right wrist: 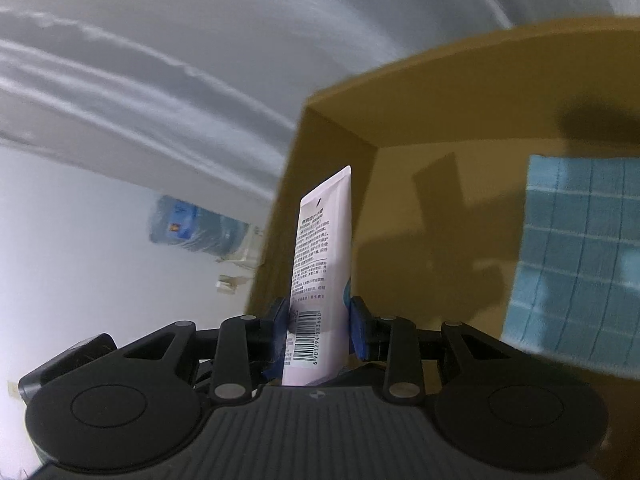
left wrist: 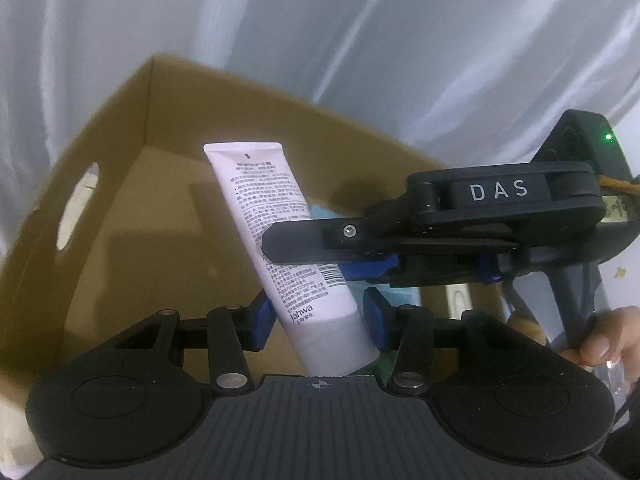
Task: Organize objects
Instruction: 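Carry the tube with the right gripper over the cardboard box, then open the right gripper to drop the tube into the box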
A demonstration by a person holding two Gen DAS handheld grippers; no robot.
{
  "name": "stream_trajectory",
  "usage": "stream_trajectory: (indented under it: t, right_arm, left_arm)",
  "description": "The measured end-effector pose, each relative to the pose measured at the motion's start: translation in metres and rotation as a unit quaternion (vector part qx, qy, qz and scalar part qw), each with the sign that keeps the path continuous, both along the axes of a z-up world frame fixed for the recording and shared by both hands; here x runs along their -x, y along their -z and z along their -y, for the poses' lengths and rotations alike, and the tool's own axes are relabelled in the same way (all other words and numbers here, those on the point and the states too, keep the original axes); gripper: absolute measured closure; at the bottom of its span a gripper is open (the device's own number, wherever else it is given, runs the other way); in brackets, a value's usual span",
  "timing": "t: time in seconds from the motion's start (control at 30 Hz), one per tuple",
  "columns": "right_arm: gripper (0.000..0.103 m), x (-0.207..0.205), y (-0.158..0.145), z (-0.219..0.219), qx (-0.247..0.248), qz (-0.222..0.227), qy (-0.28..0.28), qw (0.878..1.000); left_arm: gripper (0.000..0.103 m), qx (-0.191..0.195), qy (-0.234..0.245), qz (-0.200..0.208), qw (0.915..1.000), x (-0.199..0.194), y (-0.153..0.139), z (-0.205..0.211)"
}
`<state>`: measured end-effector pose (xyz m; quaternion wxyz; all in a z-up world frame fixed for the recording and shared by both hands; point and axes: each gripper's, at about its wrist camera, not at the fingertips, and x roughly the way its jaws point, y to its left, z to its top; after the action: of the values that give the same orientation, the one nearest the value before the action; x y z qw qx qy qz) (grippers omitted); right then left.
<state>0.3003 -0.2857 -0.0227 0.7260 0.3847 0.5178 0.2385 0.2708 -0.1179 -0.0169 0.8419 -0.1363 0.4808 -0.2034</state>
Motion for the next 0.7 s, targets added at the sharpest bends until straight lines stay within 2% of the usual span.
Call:
stream_trajectory:
  t: [0.3,0.47,0.57,0.7]
  right_arm:
    - [0.066,-0.033,0.044,0.003,0.016,-0.041,0.01,0.999]
    - [0.065,-0.044,0.064,-0.007,0.026,-0.059,0.012,0.998]
    - [0.065,-0.046,0.073,-0.008,0.041,-0.071,0.012,0.997]
    - [0.066,-0.047,0.081,-0.011,0.074,-0.08,0.009,0.994]
  left_arm:
    - [0.056,-0.014,0.011,-0.067,0.9976,-0.045,0.033,0.005]
    - [0.054,-0.032,0.012,-0.082,0.9961,-0.053,0.043,0.006]
    - [0.054,-0.033,0.008,-0.094,0.995,-0.06,0.048,-0.004]
    - [0.052,-0.025,0.006,-0.089,0.9957,-0.057,0.042,-0.006]
